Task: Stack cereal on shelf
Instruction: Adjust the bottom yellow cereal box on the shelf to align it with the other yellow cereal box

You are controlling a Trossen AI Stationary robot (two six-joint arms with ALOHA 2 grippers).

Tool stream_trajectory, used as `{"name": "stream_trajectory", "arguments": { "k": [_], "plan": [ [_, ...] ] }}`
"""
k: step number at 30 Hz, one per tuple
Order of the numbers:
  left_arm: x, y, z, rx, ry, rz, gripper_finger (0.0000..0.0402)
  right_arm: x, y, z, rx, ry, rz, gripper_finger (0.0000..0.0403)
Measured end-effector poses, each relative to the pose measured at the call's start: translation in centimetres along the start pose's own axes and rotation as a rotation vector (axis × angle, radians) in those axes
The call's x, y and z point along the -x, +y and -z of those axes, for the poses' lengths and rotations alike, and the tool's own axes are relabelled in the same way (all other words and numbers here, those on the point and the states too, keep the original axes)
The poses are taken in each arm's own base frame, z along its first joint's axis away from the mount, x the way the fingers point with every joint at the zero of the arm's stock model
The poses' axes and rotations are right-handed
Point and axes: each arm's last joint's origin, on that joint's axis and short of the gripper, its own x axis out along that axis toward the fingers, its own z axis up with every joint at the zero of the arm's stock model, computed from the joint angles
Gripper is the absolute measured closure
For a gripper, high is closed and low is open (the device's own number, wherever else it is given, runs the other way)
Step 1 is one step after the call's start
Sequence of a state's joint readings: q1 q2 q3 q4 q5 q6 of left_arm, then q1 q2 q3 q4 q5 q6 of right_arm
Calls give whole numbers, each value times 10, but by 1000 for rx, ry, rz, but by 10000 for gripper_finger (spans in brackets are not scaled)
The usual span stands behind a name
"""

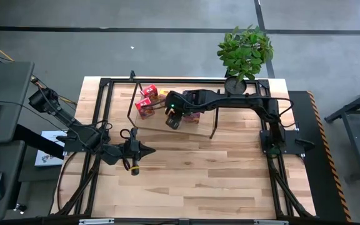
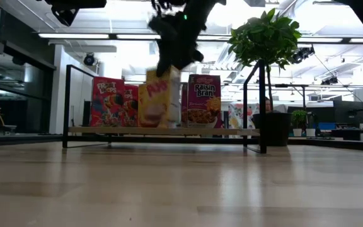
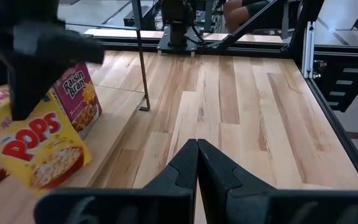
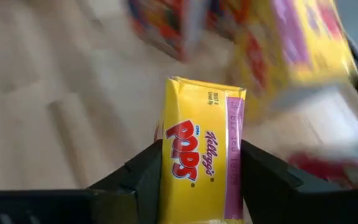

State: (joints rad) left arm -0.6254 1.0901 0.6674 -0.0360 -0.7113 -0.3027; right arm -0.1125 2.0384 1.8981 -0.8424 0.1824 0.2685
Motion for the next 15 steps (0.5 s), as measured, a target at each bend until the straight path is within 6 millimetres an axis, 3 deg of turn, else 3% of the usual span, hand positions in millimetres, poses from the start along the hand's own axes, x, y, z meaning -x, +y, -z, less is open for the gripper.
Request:
{"name": "stream_trajectory", "arguments": {
  "k": [7, 15],
  "plan": [
    [0, 0, 0, 0, 0, -1, 401, 13, 22, -12, 300, -142, -73, 235],
    [0, 0, -1, 6, -8, 1, 401, -7, 15, -16, 438, -162, 26, 235]
  ]
}}
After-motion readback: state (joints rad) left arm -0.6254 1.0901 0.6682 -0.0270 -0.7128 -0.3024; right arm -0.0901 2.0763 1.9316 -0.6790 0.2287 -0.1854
